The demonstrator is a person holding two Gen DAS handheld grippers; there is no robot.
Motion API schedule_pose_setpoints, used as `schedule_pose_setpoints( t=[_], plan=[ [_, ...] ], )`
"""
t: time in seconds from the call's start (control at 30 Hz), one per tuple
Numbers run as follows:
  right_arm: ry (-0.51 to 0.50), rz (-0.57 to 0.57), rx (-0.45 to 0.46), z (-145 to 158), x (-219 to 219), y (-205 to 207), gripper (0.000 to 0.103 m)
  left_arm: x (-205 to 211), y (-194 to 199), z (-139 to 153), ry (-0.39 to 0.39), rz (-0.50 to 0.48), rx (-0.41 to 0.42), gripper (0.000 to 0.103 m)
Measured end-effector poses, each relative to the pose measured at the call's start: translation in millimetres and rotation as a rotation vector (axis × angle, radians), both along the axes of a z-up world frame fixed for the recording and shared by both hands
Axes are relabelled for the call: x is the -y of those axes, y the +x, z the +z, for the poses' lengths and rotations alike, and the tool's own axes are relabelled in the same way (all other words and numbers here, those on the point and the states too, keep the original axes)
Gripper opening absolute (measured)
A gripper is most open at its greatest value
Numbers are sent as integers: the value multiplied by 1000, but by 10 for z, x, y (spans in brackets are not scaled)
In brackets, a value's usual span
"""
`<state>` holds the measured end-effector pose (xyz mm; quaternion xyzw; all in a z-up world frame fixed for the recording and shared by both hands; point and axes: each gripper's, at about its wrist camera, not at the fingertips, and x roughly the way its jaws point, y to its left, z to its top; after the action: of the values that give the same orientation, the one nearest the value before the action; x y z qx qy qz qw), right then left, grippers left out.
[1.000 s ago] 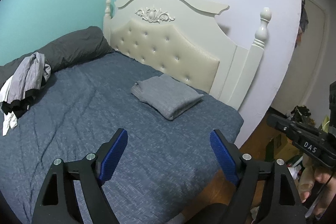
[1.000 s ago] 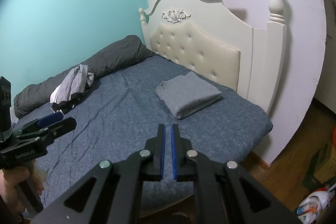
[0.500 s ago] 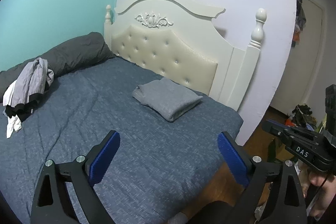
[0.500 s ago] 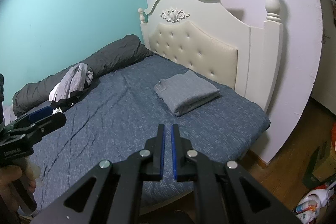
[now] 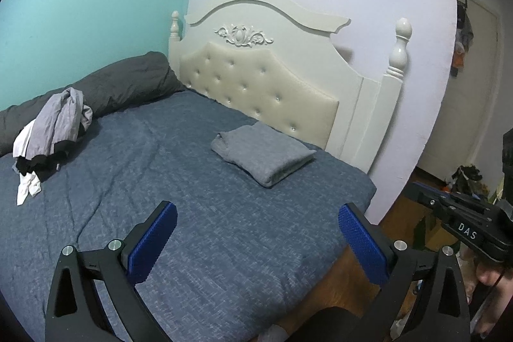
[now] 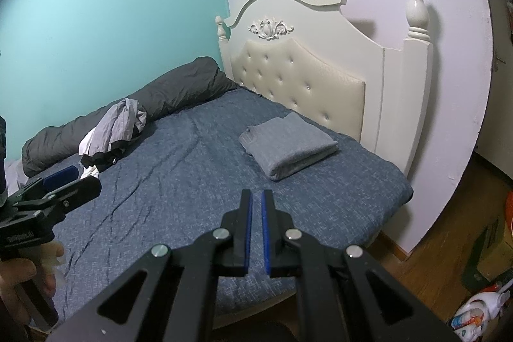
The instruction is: Fold clothes
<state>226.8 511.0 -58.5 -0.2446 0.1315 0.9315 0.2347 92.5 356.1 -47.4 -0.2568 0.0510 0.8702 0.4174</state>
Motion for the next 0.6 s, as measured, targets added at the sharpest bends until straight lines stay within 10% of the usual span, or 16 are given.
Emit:
schedule_pose_setpoints(
  t=[0.37, 0.5, 0.6],
  plan=[
    [16, 0, 2, -5, 74, 3, 7, 25, 47, -4, -9, 27, -17, 103],
    [17, -11, -13, 5, 80, 22, 47, 30, 57, 2, -13, 26, -14, 103],
    [17, -17, -26, 20, 79, 41, 53, 42, 50, 5, -8, 26, -6, 103]
  ],
)
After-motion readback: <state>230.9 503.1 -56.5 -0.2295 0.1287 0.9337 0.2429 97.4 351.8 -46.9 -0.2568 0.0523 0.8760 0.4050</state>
